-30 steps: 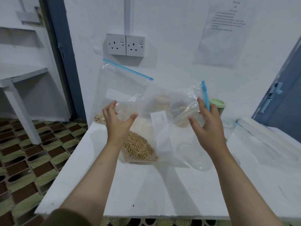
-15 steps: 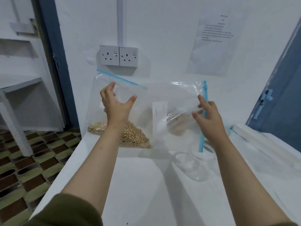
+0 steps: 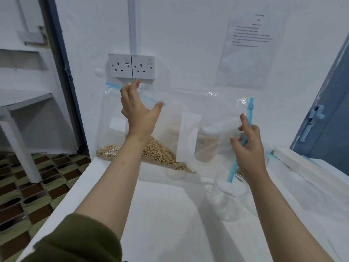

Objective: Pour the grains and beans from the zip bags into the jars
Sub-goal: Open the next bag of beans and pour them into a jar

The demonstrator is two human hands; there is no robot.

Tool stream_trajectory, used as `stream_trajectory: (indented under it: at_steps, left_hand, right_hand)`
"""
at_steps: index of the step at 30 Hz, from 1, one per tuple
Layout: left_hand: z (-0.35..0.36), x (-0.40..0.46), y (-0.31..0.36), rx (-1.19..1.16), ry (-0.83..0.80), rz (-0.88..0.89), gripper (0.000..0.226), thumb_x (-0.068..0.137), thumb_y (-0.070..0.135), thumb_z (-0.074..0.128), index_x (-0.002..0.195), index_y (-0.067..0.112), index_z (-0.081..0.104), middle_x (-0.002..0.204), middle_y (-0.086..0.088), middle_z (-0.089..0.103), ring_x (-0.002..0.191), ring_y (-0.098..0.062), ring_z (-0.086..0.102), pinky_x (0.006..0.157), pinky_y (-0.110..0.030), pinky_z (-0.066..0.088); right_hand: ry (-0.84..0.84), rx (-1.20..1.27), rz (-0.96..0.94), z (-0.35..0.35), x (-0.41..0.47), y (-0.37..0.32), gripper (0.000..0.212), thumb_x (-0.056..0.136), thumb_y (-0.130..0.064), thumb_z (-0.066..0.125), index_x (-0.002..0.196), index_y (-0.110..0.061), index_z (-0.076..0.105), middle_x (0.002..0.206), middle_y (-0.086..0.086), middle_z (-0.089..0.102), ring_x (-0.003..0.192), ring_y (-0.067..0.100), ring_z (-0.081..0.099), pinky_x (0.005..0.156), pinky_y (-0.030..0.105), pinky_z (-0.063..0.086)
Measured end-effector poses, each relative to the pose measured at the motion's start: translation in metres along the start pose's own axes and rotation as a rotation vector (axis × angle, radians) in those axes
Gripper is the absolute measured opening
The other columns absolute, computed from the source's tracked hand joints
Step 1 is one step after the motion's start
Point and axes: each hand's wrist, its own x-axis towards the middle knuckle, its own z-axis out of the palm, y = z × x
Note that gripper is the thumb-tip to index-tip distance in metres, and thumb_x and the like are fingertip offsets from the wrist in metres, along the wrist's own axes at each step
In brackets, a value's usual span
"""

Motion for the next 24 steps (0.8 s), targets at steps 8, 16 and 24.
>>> stream_trajectory:
  at_steps: [8, 16, 24]
  left_hand:
    - [0.010, -0.001, 0.018, 0.023, 0.011, 0.072, 0.074, 0.077, 0.027, 0.079, 0.140, 0.020, 0.040, 0.138, 0.003, 0.035, 0.128, -0.017, 0.040, 0.102, -0.046, 0.031]
    - [0.019, -0.005, 0.029, 0.005, 0.024, 0.093, 0.075, 0.076, 0.029, 0.080, 0.139, 0.019, 0.041, 0.135, 0.005, 0.035, 0.128, -0.017, 0.041, 0.105, -0.048, 0.031]
    - [0.023, 0.011, 0.047, -0.010, 0.024, 0.147, 0.076, 0.074, 0.034, 0.078, 0.139, 0.017, 0.042, 0.138, -0.001, 0.037, 0.128, -0.019, 0.041, 0.105, -0.055, 0.036]
  right_hand:
    - [-0.023, 0.060, 0.014, -0.007, -0.005, 0.013, 0.072, 0.094, 0.001, 0.053, 0.148, -0.044, 0.038, 0.105, -0.006, 0.041, 0.083, 0.007, 0.041, 0.086, 0.021, 0.042]
    - [-0.033, 0.047, 0.023, -0.017, -0.009, 0.018, 0.076, 0.092, -0.009, 0.065, 0.150, -0.046, 0.031, 0.102, -0.009, 0.042, 0.084, 0.007, 0.044, 0.087, 0.021, 0.044]
    - [-0.015, 0.070, 0.008, -0.022, -0.001, 0.013, 0.076, 0.093, -0.013, 0.066, 0.146, -0.052, 0.028, 0.107, -0.007, 0.044, 0.084, 0.004, 0.044, 0.091, 0.026, 0.047]
